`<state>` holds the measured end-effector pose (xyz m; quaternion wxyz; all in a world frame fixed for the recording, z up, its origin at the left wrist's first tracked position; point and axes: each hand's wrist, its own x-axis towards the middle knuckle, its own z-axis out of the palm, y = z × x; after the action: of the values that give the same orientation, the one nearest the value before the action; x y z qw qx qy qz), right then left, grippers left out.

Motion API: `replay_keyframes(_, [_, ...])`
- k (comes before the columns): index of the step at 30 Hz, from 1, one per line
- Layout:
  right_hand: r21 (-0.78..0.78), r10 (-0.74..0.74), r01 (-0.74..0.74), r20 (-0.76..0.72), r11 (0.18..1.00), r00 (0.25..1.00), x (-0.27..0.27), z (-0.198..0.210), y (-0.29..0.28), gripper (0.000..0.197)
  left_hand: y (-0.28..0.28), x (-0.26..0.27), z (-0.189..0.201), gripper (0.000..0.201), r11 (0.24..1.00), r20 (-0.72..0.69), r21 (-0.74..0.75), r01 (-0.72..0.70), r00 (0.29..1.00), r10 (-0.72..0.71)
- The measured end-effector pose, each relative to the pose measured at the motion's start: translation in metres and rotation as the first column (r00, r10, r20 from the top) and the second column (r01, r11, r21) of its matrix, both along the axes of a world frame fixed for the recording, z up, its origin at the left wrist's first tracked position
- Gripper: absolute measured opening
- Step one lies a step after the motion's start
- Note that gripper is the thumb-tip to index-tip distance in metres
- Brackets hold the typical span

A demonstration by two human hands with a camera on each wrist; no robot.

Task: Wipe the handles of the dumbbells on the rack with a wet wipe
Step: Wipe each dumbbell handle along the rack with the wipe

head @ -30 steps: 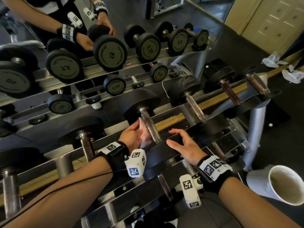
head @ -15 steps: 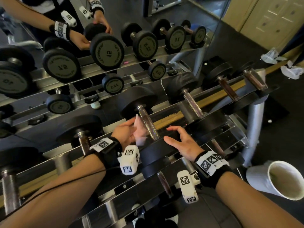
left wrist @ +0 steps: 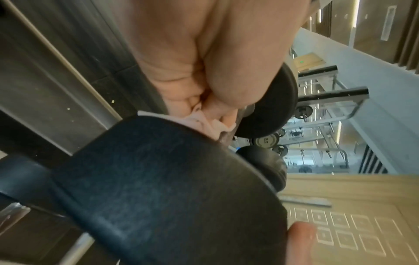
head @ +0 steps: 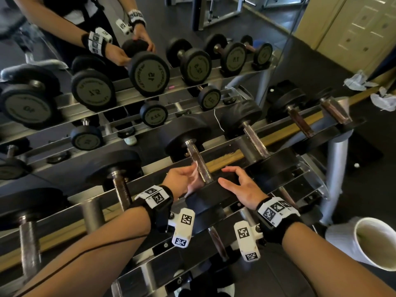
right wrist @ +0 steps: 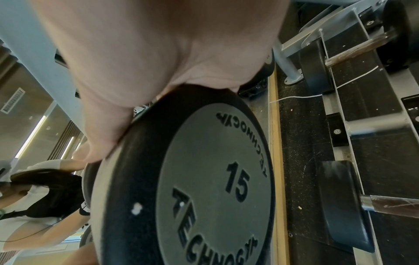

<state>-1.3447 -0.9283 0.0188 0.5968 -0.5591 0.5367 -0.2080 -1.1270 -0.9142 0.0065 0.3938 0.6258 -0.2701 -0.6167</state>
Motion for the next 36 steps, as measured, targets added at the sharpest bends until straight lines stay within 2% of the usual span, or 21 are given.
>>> replay_keyframes(3, [0.005, 0.013, -0.013, -0.006, 1.0, 1.0, 0.0, 0.003, 0.001, 0.05, 0.003, 0.01, 0.016, 0.044, 0.997, -0.198, 0.066, 0.029, 0.98, -0.015])
replay_keyframes(6, [0.009, 0.021, -0.021, -0.031, 1.0, 0.999, 0.0, 0.005, 0.001, 0.05, 0.005, 0.021, 0.038, 0.047, 1.0, -0.339, 0.01, 0.015, 0.941, -0.011])
replay_keyframes(10, [0.031, 0.075, -0.071, -0.136, 0.997, 0.988, 0.001, 0.018, -0.003, 0.049, 0.008, 0.029, 0.061, 0.055, 0.997, -0.478, -0.051, -0.06, 0.878, 0.028])
replay_keyframes(12, [-0.013, 0.088, -0.092, -0.18, 0.996, 0.98, 0.005, 0.029, -0.006, 0.048, 0.009, 0.031, 0.069, 0.059, 0.996, -0.503, -0.068, -0.062, 0.864, 0.02])
replay_keyframes(14, [-0.11, 0.08, -0.103, -0.197, 0.989, 0.977, 0.016, 0.042, -0.01, 0.038, 0.01, 0.029, 0.075, 0.061, 0.994, -0.497, -0.096, -0.048, 0.868, -0.006])
replay_keyframes(16, [-0.14, 0.058, -0.076, -0.129, 0.987, 0.99, 0.034, 0.058, -0.013, 0.03, 0.01, 0.025, 0.081, 0.063, 0.991, -0.462, -0.129, -0.036, 0.886, -0.027])
replay_keyframes(18, [-0.131, 0.023, -0.031, -0.058, 0.991, 0.998, 0.049, 0.069, -0.018, 0.047, 0.011, 0.017, 0.086, 0.065, 0.987, -0.432, -0.154, -0.043, 0.901, -0.028])
replay_keyframes(20, [-0.11, -0.02, 0.012, -0.068, 0.994, 0.998, 0.056, 0.076, -0.023, 0.056, 0.013, 0.009, 0.089, 0.063, 0.983, -0.41, -0.171, -0.072, 0.912, -0.005])
replay_keyframes(21, [-0.103, -0.037, 0.029, -0.076, 0.994, 0.996, 0.058, 0.076, -0.024, 0.051, 0.014, 0.006, 0.091, 0.062, 0.98, -0.388, -0.179, -0.089, 0.922, 0.013])
replay_keyframes(24, [-0.122, -0.108, 0.101, -0.049, 0.987, 0.993, 0.058, 0.071, -0.033, 0.015, 0.015, -0.004, 0.094, 0.062, 0.97, -0.253, -0.217, -0.114, 0.966, 0.057])
replay_keyframes(26, [-0.153, -0.124, 0.119, -0.023, 0.981, 0.992, 0.054, 0.067, -0.041, 0.014, 0.015, -0.009, 0.095, 0.058, 0.961, -0.155, -0.253, -0.111, 0.985, 0.073])
replay_keyframes(31, [-0.196, -0.081, 0.084, 0.022, 0.977, 0.996, 0.038, 0.065, -0.067, 0.021, 0.004, -0.031, 0.094, 0.038, 0.935, -0.059, -0.239, -0.262, 0.965, 0.256])
replay_keyframes(36, [-0.21, 0.078, -0.06, 0.08, 0.976, 0.994, 0.017, 0.063, -0.091, 0.015, -0.014, -0.064, 0.092, 0.021, 0.908, -0.018, -0.229, -0.352, 0.934, 0.358])
